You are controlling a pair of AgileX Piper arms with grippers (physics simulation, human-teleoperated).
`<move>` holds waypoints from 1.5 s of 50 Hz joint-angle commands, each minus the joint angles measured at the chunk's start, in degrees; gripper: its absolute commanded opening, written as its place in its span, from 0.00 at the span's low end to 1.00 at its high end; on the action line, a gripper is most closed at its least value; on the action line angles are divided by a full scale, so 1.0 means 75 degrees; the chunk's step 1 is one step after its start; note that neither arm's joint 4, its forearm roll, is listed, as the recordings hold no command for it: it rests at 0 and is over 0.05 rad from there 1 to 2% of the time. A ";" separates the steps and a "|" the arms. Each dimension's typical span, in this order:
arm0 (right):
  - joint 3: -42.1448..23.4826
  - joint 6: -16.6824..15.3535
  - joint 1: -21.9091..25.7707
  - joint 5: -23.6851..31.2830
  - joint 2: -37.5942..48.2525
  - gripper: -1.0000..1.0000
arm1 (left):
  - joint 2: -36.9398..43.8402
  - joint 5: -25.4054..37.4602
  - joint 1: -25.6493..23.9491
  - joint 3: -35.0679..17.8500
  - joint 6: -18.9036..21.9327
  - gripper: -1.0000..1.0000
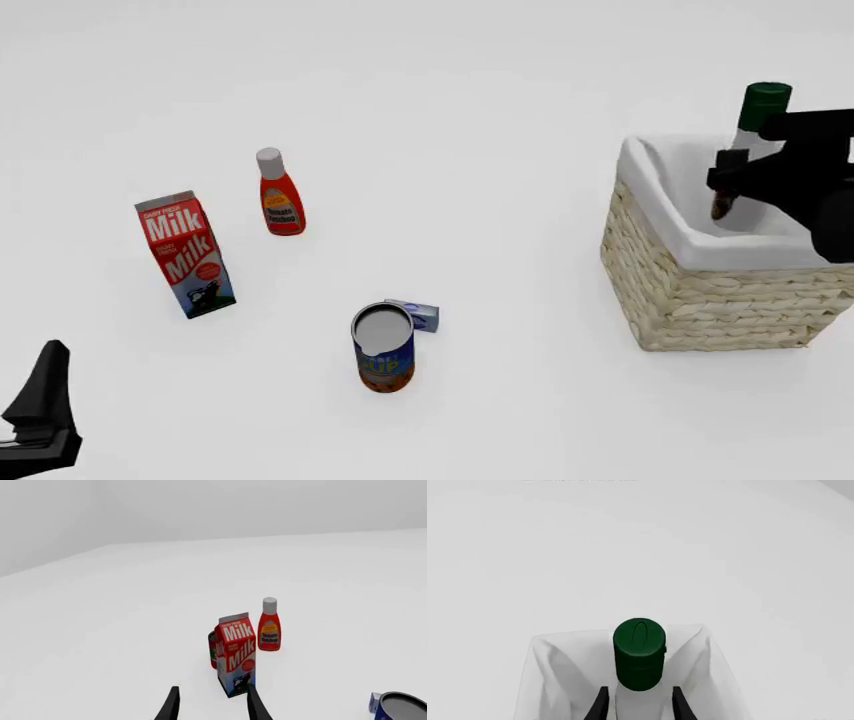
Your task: Pick the salad dressing and place it in the basket.
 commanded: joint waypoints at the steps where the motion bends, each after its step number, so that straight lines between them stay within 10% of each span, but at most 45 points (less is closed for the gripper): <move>1: -0.0053 0.0112 -0.0018 -0.0012 0.0022 1.00 | 0.0000 0.0017 -0.0011 0.0000 -0.0002 1.00; 33: -0.0044 0.0213 0.0147 0.0228 -0.0532 1.00 | 0.0000 0.0011 -0.0057 0.0000 -0.0014 1.00; 75: 0.2171 0.0916 0.0557 0.1271 -0.5007 1.00 | 0.0000 -0.0178 -0.0203 0.0000 0.0124 1.00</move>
